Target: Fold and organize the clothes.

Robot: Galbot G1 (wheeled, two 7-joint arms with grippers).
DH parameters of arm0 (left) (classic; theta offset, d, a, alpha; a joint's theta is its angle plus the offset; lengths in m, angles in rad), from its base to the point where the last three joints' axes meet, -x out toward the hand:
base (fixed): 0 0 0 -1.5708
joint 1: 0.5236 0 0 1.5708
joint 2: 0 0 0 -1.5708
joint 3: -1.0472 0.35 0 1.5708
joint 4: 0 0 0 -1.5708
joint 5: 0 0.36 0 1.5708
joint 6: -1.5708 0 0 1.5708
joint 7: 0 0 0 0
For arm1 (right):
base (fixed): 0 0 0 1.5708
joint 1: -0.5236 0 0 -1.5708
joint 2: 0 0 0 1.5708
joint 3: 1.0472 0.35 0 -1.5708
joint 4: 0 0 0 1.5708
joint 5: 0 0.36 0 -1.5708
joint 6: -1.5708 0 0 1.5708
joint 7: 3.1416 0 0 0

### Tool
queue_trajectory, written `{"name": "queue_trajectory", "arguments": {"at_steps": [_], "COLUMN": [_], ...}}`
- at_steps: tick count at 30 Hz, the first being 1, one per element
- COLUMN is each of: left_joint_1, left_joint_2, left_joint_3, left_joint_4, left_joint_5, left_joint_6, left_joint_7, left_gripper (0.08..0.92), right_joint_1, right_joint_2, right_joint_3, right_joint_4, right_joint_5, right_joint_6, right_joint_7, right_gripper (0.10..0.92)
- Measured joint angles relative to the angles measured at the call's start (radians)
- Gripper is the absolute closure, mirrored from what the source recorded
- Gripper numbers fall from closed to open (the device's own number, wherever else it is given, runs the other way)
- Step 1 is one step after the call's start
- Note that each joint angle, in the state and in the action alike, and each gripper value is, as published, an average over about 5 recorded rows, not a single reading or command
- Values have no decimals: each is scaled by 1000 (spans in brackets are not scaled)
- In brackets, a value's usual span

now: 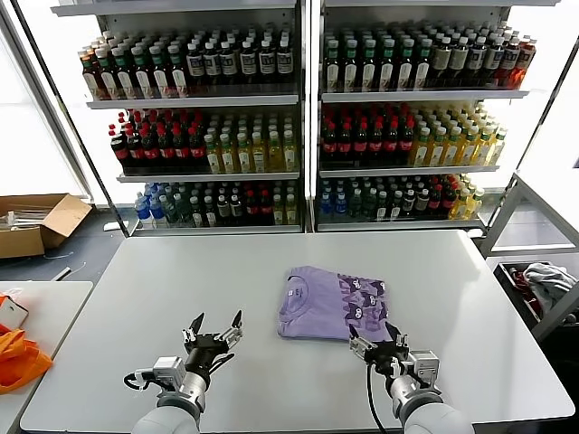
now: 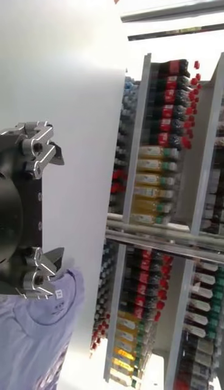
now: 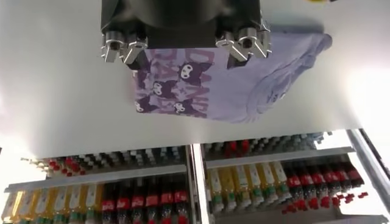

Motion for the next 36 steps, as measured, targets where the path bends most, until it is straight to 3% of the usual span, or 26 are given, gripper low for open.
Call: {"name": "queue_trajectory", "arguments": {"at_steps": [22, 30, 36], "left_joint_1": [12, 28, 48], "left_joint_2": [0, 0, -18], "left_joint_3": [9, 9, 7], "left_joint_4": [16, 6, -28], "left_joint_5": [3, 10, 41], "left_joint_6": [-6, -21, -65], "left_joint_7": [6, 18, 44], "left_gripper": [177, 177, 177], "right_joint_1": [35, -4, -58], "right_joint_2": [49, 45, 39], "right_joint_3": [38, 83, 126], "right_joint_4": [-133, -65, 32], "right_joint_5": [159, 194, 74], "right_joint_6": [-5, -14, 0], "right_joint_7": [22, 22, 15], "right_gripper": [203, 203, 203]}}
